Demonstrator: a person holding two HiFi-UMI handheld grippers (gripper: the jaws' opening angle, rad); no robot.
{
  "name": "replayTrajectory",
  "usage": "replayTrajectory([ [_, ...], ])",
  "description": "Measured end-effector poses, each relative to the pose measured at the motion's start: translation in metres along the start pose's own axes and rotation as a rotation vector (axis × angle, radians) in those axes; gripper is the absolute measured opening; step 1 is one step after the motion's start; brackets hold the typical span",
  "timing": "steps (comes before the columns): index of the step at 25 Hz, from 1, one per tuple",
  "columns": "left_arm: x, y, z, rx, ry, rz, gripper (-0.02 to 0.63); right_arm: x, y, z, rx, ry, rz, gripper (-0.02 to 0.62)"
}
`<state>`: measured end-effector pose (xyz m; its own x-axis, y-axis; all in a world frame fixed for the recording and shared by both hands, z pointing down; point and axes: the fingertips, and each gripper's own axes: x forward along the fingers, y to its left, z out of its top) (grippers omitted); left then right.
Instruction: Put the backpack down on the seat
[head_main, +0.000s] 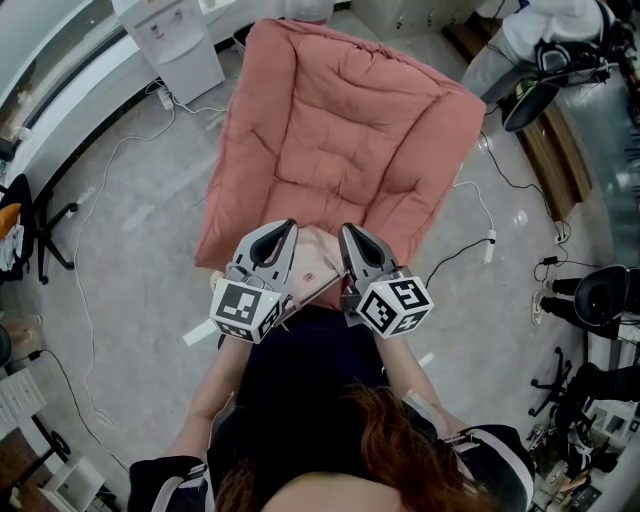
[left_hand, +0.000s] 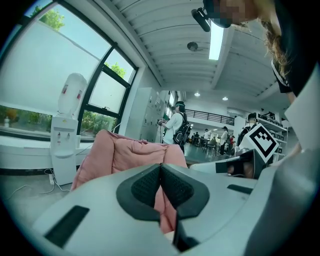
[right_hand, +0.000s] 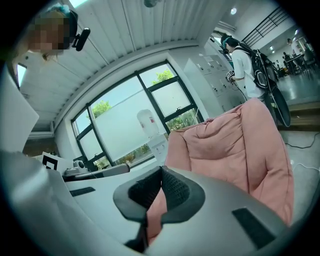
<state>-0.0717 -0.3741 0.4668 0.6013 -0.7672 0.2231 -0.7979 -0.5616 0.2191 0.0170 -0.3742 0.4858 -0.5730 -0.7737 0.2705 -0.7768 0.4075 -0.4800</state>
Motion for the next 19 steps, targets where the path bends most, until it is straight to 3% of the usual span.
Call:
replayTrajectory([
  [19, -0.008, 0.005, -0.019, -0.043, 0.043, 0.017, 0.02, -0.002, -0.005, -0.016, 0.049, 0.049, -0.018, 0.034],
])
